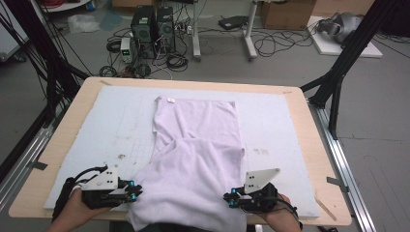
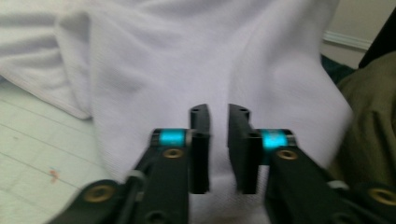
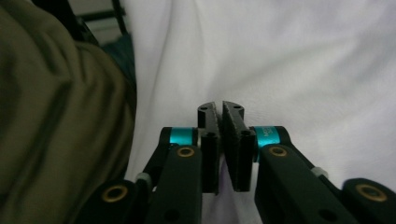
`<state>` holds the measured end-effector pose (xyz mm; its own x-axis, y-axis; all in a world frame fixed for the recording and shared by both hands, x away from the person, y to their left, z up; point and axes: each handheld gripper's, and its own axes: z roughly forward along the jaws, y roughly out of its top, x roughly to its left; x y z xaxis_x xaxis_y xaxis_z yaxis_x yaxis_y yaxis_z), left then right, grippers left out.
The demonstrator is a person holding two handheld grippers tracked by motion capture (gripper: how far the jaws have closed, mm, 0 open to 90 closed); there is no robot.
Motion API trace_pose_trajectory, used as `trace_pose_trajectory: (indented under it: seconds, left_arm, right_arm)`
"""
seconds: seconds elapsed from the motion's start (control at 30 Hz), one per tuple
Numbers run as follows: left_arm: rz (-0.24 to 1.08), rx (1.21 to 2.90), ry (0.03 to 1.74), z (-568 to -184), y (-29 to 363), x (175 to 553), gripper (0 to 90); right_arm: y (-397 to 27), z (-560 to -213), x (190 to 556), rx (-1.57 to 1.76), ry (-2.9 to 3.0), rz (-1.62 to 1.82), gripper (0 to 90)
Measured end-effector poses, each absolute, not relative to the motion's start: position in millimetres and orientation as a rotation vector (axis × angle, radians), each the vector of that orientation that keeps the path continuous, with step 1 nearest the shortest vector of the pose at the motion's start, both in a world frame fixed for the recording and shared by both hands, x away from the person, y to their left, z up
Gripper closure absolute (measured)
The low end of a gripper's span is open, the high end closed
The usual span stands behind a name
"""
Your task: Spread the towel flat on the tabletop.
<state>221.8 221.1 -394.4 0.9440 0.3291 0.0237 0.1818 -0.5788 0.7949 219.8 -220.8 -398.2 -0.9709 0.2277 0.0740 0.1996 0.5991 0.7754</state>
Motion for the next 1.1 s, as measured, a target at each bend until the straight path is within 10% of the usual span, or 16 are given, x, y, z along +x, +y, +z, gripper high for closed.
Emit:
trace_pose_trajectory:
  seconds: [0.3, 0.4, 0.57, 0.9, 1.1]
  left_arm:
    - [0.249, 2.262, 0.494, -426, 196, 274, 56.0]
    - [0.238, 2.292, 0.489, -439, 189, 282, 67.8]
    - [0.248, 2.290, 0.477, -435, 191, 273, 86.7]
    - [0.251, 2.246, 0.428, -416, 210, 228, 86.4]
    - [0.259, 2.191, 0.455, -405, 214, 238, 63.1]
  right_arm:
    - [-208, -424, 266, 0.466, 2.760, 1.186, 51.3]
    - [-200, -440, 275, 0.474, 2.790, 1.091, 54.5]
    - [-204, -443, 274, 0.470, 2.791, 1.184, 86.4]
    - [-221, -425, 237, 0.410, 2.797, 1.289, 86.8]
    - [-233, -406, 236, 0.427, 2.719, 1.333, 73.9]
